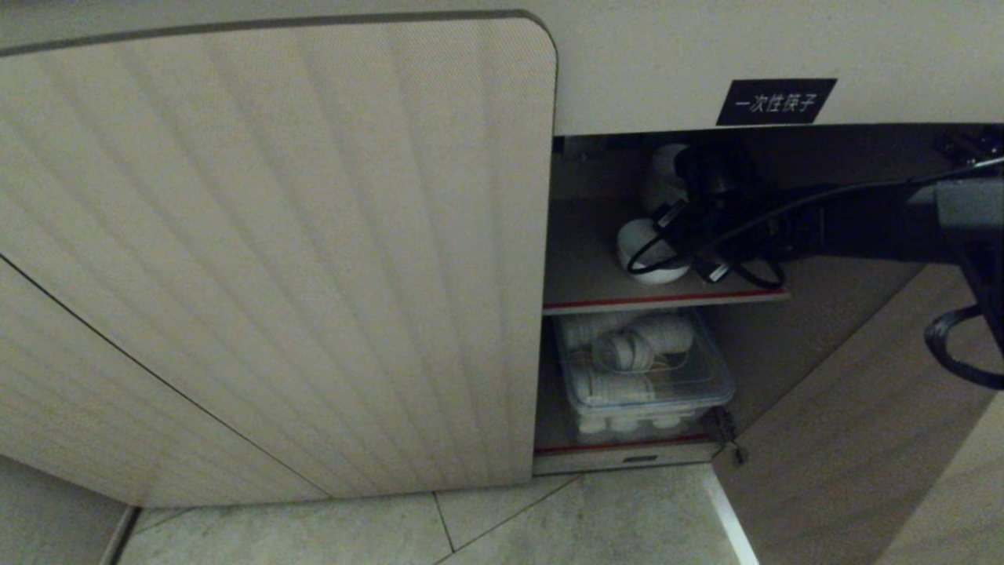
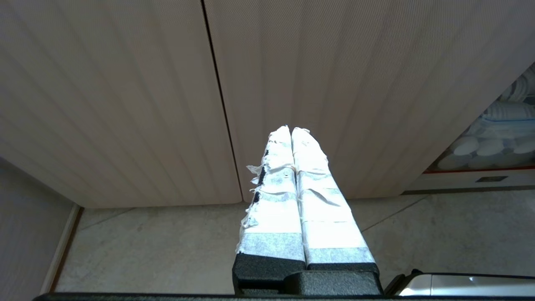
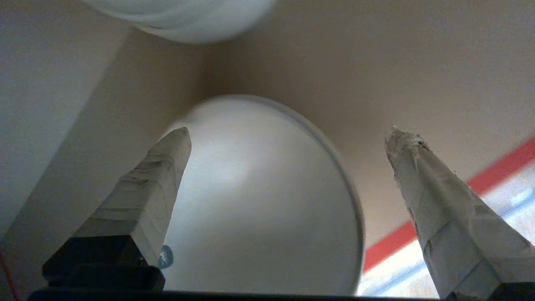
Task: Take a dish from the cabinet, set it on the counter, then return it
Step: Put it back into the cabinet, then close the cabinet door
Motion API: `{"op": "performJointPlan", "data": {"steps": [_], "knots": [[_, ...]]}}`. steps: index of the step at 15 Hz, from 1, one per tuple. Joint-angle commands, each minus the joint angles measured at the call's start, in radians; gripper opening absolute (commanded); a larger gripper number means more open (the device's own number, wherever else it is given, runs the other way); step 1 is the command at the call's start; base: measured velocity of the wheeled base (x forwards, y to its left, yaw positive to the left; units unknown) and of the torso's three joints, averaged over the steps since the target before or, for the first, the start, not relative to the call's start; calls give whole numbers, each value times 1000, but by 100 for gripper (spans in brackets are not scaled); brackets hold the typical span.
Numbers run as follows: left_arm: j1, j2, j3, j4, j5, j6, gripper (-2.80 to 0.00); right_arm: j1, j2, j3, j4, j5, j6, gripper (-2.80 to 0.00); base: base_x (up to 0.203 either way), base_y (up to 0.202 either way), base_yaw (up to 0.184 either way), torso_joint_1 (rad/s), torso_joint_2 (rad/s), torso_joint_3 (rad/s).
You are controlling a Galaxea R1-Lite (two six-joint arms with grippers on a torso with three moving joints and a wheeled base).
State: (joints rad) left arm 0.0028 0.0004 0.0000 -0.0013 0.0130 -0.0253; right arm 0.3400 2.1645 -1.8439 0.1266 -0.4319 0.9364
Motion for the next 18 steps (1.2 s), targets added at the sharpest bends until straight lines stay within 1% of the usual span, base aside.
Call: {"op": "performJointPlan", "data": {"steps": [1, 6, 8, 12, 15, 18], "knots": [[0, 0, 0, 0, 1, -1, -280, 0, -25, 74, -84, -3, -46, 0, 0, 0, 0, 0, 0, 0], [0, 0, 0, 0, 1, -1, -280, -1, -55, 202, -289, -2, -204, 0, 0, 0, 0, 0, 0, 0], [0, 0, 0, 0, 1, -1, -280, -1, -63, 257, -394, -2, -275, 0, 0, 0, 0, 0, 0, 0], [0, 0, 0, 0, 1, -1, -280, -1, -75, 287, -458, -2, -323, 0, 0, 0, 0, 0, 0, 0], [0, 0, 0, 0, 1, -1, -280, -1, -85, 358, -606, -1, -406, 0, 0, 0, 0, 0, 0, 0], [0, 0, 0, 0, 1, -1, -280, -1, -95, 414, -662, -1, -418, 0, 0, 0, 0, 0, 0, 0]]}}
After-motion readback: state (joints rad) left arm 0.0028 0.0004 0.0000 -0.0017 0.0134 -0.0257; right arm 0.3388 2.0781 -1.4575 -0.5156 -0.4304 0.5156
